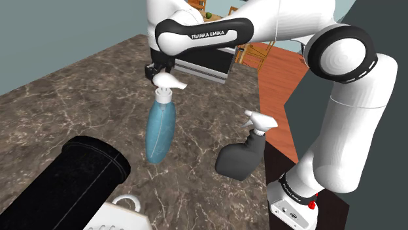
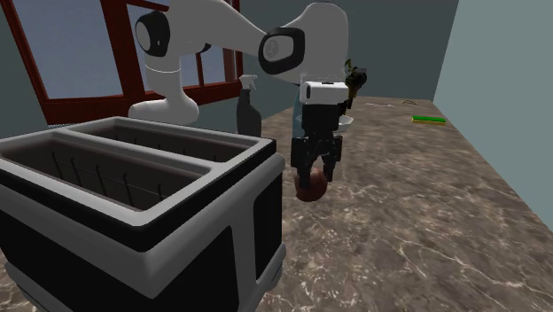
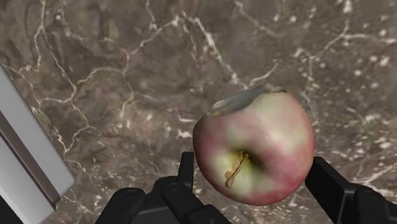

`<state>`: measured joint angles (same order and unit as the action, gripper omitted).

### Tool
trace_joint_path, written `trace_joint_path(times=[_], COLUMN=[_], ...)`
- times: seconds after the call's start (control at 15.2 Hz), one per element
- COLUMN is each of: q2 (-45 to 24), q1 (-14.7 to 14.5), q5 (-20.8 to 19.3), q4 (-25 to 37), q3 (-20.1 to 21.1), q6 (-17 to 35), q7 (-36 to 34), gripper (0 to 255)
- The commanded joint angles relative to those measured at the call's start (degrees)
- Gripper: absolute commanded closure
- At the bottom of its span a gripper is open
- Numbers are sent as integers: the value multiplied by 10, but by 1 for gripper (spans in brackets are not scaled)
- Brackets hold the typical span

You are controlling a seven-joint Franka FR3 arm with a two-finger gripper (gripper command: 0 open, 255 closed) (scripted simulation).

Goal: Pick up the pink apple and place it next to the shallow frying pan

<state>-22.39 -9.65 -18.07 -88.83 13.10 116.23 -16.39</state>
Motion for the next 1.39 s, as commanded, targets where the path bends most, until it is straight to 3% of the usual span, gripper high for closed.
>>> trace_joint_path(times=[0.0,1.32], q2=[3,3], q1=[0,-10], q5=[2,13], q4=[10,163], q3=[1,5], q6=[-12,-162], q7=[3,36], gripper=[255,255])
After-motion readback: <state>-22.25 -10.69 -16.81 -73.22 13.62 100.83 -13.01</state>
